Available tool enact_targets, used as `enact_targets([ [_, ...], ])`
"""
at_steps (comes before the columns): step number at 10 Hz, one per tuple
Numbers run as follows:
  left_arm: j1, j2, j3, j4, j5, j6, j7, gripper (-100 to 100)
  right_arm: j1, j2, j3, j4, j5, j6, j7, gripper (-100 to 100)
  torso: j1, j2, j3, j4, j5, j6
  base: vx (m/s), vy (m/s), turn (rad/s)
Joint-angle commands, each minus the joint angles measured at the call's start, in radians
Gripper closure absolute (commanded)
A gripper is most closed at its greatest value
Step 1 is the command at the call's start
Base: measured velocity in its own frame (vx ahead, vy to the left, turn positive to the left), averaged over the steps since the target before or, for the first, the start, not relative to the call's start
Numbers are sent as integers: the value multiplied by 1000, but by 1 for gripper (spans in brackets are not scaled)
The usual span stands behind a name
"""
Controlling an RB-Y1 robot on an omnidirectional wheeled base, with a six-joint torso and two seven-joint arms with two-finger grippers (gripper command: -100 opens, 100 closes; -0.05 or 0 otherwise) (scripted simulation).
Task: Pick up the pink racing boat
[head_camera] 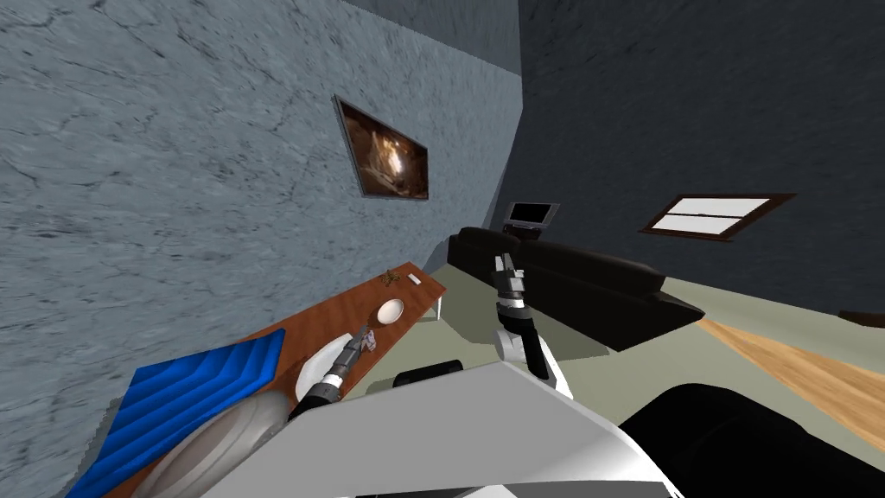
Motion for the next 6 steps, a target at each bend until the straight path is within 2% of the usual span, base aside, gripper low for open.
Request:
enact_targets([
  [1, -6, -7, 0, 39, -4, 1, -1, -100, 0, 0, 0, 0, 0, 0, 0, 0, 0, 0, 0, 0, 0, 0, 1, 12, 52],
  [2, -12, 5, 1, 76, -15, 10, 26, -100, 0, 0, 0, 0, 0, 0, 0, 0, -1, 0, 0, 0, 0, 0, 7, 4, -315],
  [3, -12, 5, 1, 107, -15, 10, 26, -100, 0, 0, 0, 0, 0, 0, 0, 0, -1, -1, 0, 0, 0, 1, 9, 15, -151],
  [4, -18, 17, 2, 144, -26, 20, 53, -100, 0, 0, 0, 0, 0, 0, 0, 0, -1, -1, -1, 0, 0, 0, 13, 11, -230],
  [5, -18, 17, 2, 174, -26, 20, 53, -100, 0, 0, 0, 0, 0, 0, 0, 0, -1, -1, -1, 0, 0, 1, 11, 17, -149],
  [6, -23, 29, 3, 206, -36, 31, 80, -100, 0, 0, 0, 0, 0, 0, 0, 0, -1, -1, -1, 0, 0, 0, 15, 14, -325],
])
